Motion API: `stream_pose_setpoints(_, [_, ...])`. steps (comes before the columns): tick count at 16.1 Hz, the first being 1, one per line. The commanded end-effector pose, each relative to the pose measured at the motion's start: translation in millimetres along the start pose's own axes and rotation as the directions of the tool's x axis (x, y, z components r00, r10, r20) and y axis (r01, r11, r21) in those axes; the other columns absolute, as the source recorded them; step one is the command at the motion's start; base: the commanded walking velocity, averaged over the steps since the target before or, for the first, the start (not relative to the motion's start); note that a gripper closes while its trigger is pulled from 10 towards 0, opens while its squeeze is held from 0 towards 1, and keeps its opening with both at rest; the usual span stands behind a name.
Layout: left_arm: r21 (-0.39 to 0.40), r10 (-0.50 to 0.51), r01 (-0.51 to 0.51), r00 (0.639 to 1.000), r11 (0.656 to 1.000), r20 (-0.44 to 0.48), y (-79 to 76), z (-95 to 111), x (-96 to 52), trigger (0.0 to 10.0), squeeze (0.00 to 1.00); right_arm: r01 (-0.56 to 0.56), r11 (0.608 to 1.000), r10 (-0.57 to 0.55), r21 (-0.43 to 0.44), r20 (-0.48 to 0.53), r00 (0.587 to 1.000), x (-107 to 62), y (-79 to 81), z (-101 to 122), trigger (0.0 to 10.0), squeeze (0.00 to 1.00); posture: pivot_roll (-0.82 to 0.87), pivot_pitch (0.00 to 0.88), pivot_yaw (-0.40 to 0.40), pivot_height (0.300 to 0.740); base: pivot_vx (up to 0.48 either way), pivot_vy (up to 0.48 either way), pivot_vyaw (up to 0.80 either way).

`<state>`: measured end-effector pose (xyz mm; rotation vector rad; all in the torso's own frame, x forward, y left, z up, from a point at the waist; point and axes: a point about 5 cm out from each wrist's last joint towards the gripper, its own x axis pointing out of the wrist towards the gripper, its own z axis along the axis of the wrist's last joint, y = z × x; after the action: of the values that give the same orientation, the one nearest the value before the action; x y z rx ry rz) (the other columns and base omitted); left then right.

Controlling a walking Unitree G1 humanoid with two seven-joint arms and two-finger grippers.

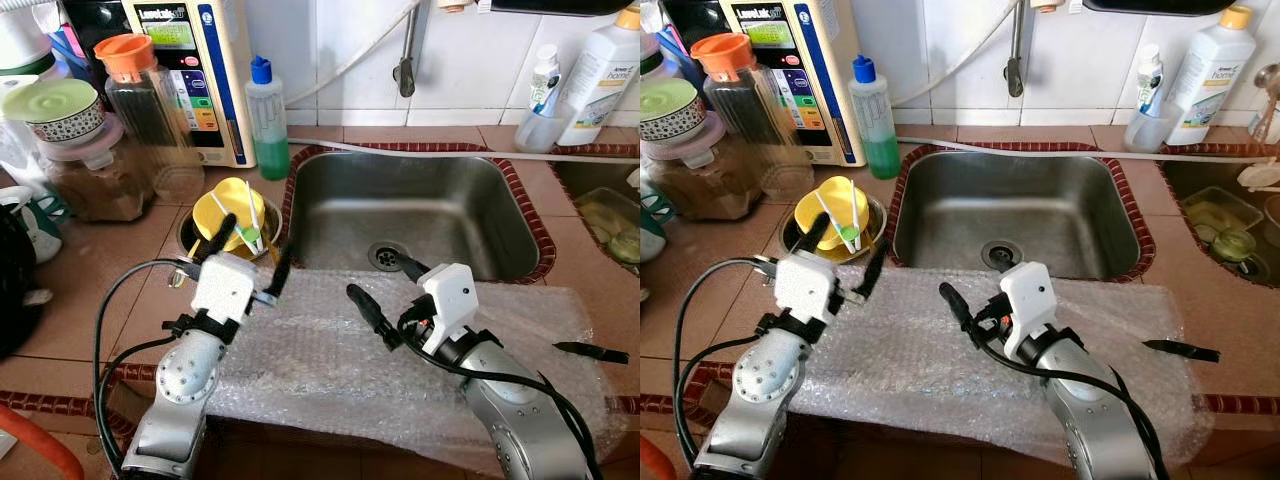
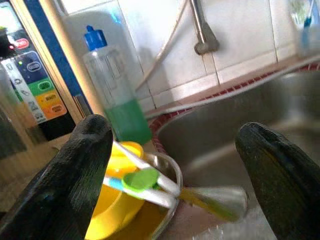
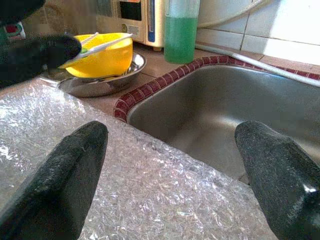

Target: Kitchen organization

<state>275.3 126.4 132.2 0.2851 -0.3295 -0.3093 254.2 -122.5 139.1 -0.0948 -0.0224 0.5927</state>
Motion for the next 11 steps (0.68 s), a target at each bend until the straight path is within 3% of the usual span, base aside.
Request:
stream_pose_setpoints(1, [0.026,-0.016,0.016,1.0,1.0,0.001,-3.8,-2,1.8,10.0,0.0,-0.007,1.0,0.007,-0.004,0.001,1.0,0.8,1.6,2,10.0,0.0,-0.3,0.067,0.074,0.74,0.0,0.0,0.0])
stream_pose_setpoints(8, [0.076,-0.034,0.036,0.999,0.996,-0.023,-9.0,-17,10.1,10.0,0.0,-0.005,1.0,0.005,-0.007,0.001,1.0,-0.7,1.2,2,10.0,0.0,-0.32,0.071,0.076,0.74,0.0,0.0,0.0])
stream_pose_setpoints(9, [0.075,-0.034,0.036,0.999,0.997,-0.023,-8.4,-18,11.4,8.5,0.0,-0.003,1.0,0.003,-0.007,0.0,1.0,-1.3,1.0,2,10.0,0.0,-0.33,0.07,0.076,0.74,0.0,0.0,0.0])
stream_pose_setpoints(10, [0.076,-0.035,0.036,0.999,0.996,-0.022,-8.4,-18,11.9,8.5,0.0,-0.003,1.0,0.003,-0.007,0.0,1.0,-1.4,1.0,2,10.0,0.0,-0.33,0.07,0.076,0.74,0.0,0.0,0.0])
stream_pose_setpoints(11, [0.073,-0.029,0.031,0.999,0.997,-0.027,-6.6,-21,13.5,2.8,0.0,-0.001,1.0,0.001,-0.01,0.0,1.0,-1.5,1.3,2,10.0,0.0,-0.33,0.07,0.077,0.74,0.0,0.0,0.0])
